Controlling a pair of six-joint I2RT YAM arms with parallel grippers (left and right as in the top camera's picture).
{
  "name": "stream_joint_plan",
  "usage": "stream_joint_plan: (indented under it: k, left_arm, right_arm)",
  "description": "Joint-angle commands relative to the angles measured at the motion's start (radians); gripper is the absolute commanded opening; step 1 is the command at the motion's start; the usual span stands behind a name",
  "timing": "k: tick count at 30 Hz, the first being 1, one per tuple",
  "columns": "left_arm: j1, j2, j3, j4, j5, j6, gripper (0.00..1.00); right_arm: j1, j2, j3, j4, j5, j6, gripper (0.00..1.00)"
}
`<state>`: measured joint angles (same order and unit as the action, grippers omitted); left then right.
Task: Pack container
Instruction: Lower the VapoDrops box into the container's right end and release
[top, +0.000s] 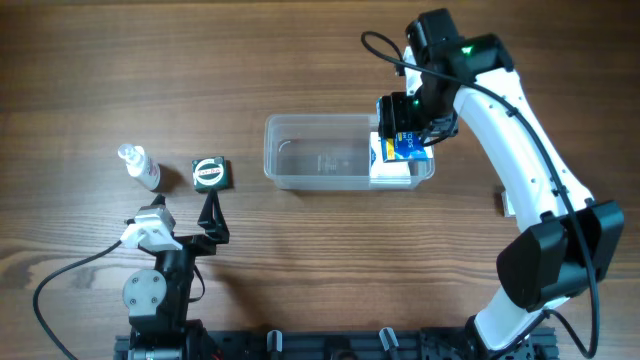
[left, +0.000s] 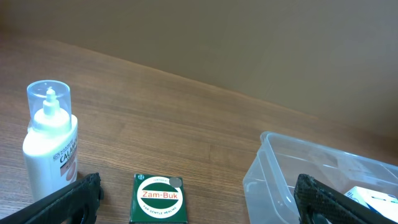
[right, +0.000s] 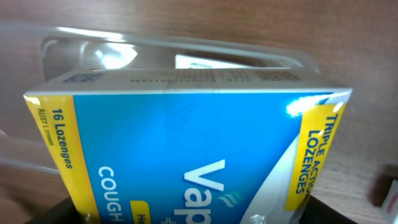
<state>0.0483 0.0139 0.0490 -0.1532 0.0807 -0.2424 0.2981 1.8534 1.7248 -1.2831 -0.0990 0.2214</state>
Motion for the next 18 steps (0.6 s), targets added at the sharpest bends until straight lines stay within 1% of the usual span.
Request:
stream_joint_plan:
  k: [1, 3, 8, 15, 18]
  left_arm:
    - [0.006, -0.007, -0.007, 0.003, 0.008, -0.005, 1.00]
    - [0.006, -0.007, -0.007, 0.003, 0.008, -0.005, 1.00]
    - [0.006, -0.007, -0.007, 0.003, 0.008, -0.005, 1.00]
    - [0.006, -0.007, -0.007, 0.003, 0.008, -0.005, 1.00]
    - [0.006, -0.007, -0.007, 0.003, 0.008, -0.005, 1.00]
  right_arm:
    - [0.005, 0.006, -0.084, 0.054, 0.080, 0.104, 0.72]
    - [0.005, 0.006, -0.122, 0.088, 0.080, 0.121, 0.75]
    - [0.005, 0.006, -0.212, 0.154, 0.076, 0.122, 0.76]
    - [0.005, 0.006, -0.214, 0.241, 0.076, 0.118, 0.76]
    - [0.005, 0.006, -0.214, 0.270, 0.077, 0.092, 0.76]
